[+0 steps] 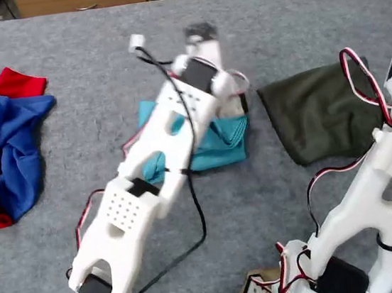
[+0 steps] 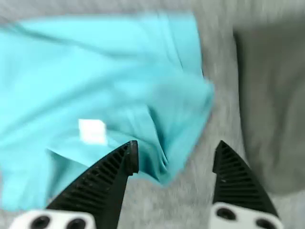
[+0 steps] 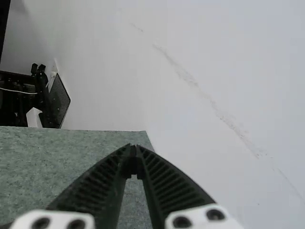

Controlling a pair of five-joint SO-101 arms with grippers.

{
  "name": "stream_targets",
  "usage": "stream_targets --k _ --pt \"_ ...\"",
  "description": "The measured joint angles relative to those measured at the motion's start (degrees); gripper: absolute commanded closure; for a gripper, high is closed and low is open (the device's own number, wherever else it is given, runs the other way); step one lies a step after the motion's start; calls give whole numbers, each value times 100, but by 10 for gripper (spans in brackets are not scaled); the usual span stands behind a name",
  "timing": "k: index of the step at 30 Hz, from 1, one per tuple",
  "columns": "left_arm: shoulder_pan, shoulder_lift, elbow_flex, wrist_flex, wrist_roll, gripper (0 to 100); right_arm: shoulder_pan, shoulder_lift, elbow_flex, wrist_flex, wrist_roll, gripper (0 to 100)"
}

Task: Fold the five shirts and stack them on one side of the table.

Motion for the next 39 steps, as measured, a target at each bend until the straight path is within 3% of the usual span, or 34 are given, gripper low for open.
stream_targets --k 6,10,16,20,23,30,34,39 --pt "-1002 -413 -818 193 -422 939 -1073 413 782 105 659 996" --pt "-1873 -1090 -536 193 -967 981 -2154 1011 686 774 1134 996" --pt "-2989 -2620 1398 193 -1776 981 -3736 2585 -202 2224 1407 996" --pt "-3604 -4035 3314 193 -2295 981 -4325 4097 -1371 3077 1407 996" --pt "-4053 -5046 4774 141 -2725 981 -4598 5284 -2488 3824 1407 997" --pt "-5266 -6945 7851 -1029 -3455 980 -4747 7525 -5169 5495 1081 997" --pt "-5512 -7648 8932 -1354 -3710 980 -4738 7648 -5134 5565 853 998" --pt "-5538 -7965 9354 -1424 -3807 981 -4738 7270 -3815 5565 730 998"
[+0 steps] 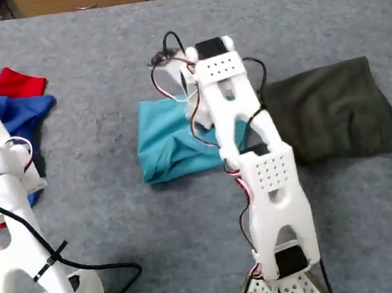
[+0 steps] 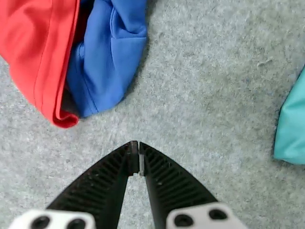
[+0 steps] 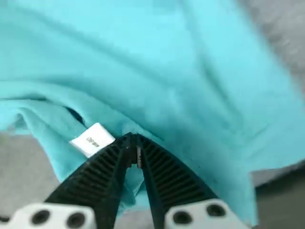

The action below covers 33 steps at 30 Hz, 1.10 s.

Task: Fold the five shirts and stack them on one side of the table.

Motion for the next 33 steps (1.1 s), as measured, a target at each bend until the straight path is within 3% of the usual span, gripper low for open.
stream_targets --k 9,18,26,33 --pt "0 -35 53 -193 0 981 352 -1793 2312 -26 0 998" --pt "0 -35 53 -290 0 981 1037 -3156 5160 -1169 334 998" --pt "0 -35 53 -290 0 981 1486 -4360 4835 -1301 519 997" --pt "0 -35 53 -290 0 981 571 -3429 3692 -1644 123 997"
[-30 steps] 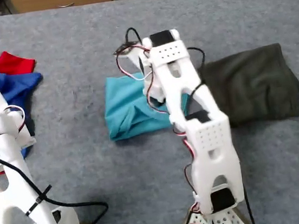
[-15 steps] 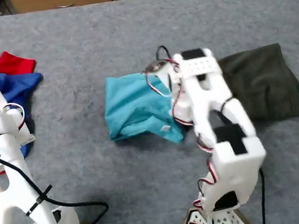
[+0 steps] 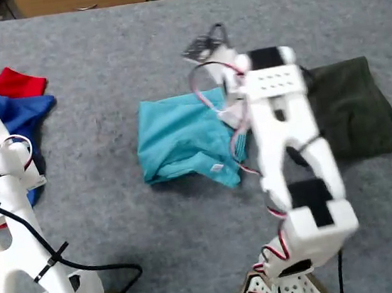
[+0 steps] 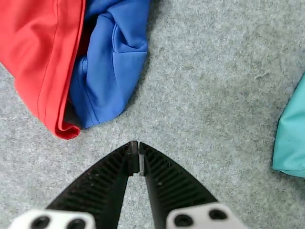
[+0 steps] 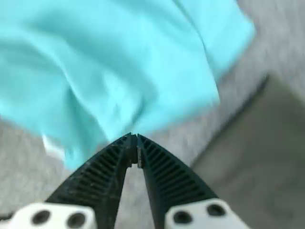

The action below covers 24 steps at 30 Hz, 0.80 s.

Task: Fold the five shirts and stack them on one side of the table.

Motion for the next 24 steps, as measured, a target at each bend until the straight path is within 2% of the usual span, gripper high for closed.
stream_targets --k 5,13,18,24 --pt "0 0 0 158 0 981 -290 1609 -1424 -53 -589 997" --pt "0 0 0 185 0 981 -290 3376 -3569 1468 -923 998" --pt "0 0 0 185 0 981 -273 3490 -3358 1626 -958 998" --pt "0 0 0 185 0 981 -281 2593 -1916 1600 -958 998"
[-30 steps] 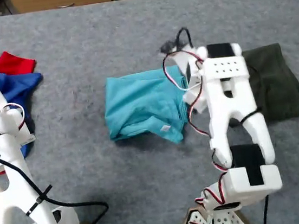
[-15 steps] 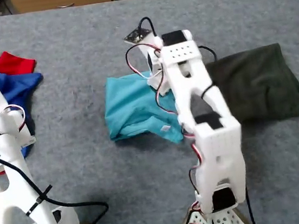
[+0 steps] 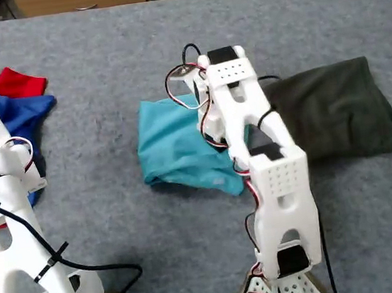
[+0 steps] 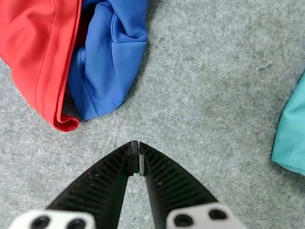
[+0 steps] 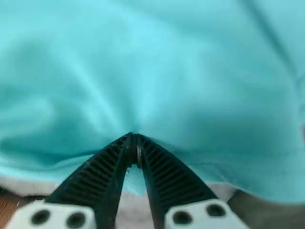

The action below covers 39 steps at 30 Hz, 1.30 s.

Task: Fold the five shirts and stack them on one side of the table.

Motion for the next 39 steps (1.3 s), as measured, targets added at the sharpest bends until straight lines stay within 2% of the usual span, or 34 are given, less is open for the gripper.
stream_targets --k 6,13,21,27,31,36,39 --pt "0 0 0 0 0 981 -9 -1371 1741 -484 132 998" --pt "0 0 0 0 0 981 -9 -2268 4079 -1934 387 998" --pt "0 0 378 -202 0 981 352 -2374 4466 -2233 475 997" --pt "0 0 466 -202 0 981 774 -2567 3490 -1653 615 997" --pt "0 0 466 -202 0 981 1125 -2778 1811 -1503 88 988" --pt "0 0 466 -202 0 981 1143 -2154 -141 -1336 70 836" --pt "0 0 466 -202 0 981 1143 -1301 -914 -914 360 821"
